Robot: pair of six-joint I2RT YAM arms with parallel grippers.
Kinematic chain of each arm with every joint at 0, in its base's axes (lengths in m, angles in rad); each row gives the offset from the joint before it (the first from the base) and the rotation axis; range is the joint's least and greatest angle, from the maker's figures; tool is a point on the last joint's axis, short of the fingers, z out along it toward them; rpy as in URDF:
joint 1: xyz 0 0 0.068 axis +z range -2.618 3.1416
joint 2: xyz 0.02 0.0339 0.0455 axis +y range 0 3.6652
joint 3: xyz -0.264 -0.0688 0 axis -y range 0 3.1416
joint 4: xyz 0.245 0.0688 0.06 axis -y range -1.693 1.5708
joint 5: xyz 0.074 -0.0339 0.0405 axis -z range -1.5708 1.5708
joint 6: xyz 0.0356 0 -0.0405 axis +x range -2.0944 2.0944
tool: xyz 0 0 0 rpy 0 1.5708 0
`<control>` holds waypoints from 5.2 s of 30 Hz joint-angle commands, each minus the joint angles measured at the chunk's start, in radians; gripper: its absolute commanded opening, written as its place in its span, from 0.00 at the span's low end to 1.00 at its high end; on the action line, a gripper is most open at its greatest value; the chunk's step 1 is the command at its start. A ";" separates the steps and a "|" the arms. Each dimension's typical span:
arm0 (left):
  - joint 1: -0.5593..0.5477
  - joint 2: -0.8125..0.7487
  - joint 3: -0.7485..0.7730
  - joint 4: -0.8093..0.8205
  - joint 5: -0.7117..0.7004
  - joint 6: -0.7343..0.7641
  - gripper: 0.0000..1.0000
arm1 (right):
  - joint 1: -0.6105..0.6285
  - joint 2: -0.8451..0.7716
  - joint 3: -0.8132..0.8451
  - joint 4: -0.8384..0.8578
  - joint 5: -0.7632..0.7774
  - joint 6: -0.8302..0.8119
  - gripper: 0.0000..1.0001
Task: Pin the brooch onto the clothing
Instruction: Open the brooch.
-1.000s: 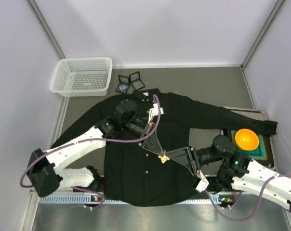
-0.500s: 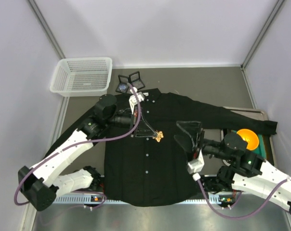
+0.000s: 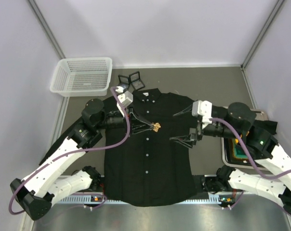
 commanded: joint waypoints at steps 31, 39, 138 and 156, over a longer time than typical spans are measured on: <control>-0.001 -0.058 -0.065 0.346 0.027 -0.089 0.00 | -0.017 0.207 0.041 0.271 -0.180 0.507 0.22; -0.001 -0.058 -0.059 0.337 0.026 -0.086 0.00 | -0.019 0.222 0.053 0.253 -0.141 0.497 0.09; 0.113 -0.100 -0.125 0.362 -0.040 -0.316 0.00 | -0.182 0.501 0.244 0.229 -0.622 0.443 0.19; 0.173 -0.123 -0.085 0.127 -0.060 -0.186 0.34 | -0.177 0.477 0.142 0.382 -0.546 0.614 0.00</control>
